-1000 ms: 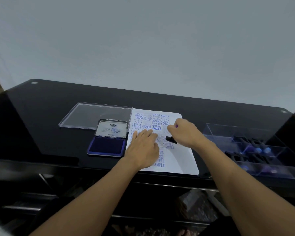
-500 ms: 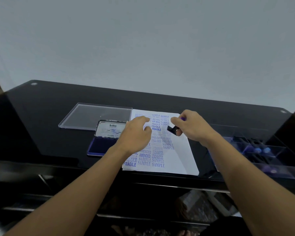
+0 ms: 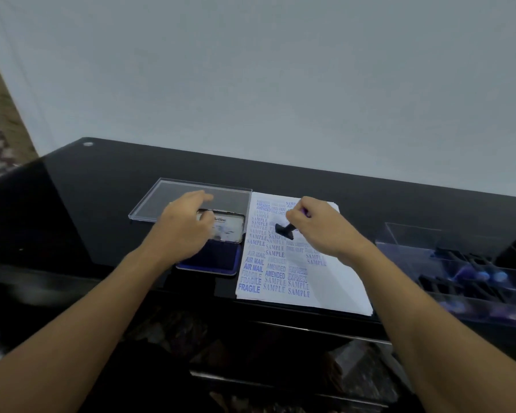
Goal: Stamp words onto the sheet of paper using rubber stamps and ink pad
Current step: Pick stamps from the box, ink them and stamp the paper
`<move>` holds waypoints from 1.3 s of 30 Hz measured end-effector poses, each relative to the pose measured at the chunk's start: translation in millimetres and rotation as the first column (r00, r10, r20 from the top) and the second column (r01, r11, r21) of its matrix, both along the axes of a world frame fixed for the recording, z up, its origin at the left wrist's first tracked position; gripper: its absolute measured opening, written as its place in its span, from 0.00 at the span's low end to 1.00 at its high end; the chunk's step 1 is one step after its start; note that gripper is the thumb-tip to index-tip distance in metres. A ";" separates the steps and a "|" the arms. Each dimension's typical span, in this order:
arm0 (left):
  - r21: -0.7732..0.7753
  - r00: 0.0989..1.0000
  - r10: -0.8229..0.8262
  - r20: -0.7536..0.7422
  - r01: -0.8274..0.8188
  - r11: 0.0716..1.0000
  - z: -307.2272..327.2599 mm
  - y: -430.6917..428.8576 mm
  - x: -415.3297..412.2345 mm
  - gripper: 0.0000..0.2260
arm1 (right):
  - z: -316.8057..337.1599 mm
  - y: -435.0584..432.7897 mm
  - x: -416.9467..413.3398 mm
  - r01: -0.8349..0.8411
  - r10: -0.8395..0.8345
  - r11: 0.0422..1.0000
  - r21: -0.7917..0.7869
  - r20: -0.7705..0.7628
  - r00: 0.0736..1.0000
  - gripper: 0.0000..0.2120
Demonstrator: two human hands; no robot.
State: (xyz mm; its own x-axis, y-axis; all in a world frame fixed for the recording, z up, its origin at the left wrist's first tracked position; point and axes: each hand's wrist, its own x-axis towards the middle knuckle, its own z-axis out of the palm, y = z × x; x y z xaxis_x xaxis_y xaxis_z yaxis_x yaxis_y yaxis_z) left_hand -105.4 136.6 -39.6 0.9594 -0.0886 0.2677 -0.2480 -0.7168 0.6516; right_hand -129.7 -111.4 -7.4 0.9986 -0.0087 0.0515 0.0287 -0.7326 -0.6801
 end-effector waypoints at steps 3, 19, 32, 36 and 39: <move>0.027 0.999 0.048 -0.018 -0.047 0.999 -10.0 23.8 2.7 0.19 | -3.0 30.9 3.2 -0.085 0.085 0.995 -0.052 -0.005 0.996 0.08; 0.223 0.997 0.069 -0.028 -0.061 0.973 -58.3 60.5 6.3 0.20 | -12.9 96.1 18.8 -0.437 0.405 0.822 -0.366 -0.165 0.899 0.05; 0.284 0.998 0.059 -0.010 -0.053 0.957 -70.6 62.8 9.5 0.23 | -28.4 114.1 20.2 -0.358 0.359 0.823 -0.441 -0.085 0.930 0.09; 0.291 0.998 0.061 -0.001 -0.058 0.955 -71.5 62.5 9.3 0.23 | -35.1 117.0 22.0 -0.306 0.323 0.847 -0.435 -0.037 0.946 0.10; 0.299 0.998 0.063 0.001 -0.061 0.952 -71.9 61.9 9.8 0.23 | -38.1 117.9 22.3 -0.290 0.312 0.860 -0.421 -0.018 0.950 0.10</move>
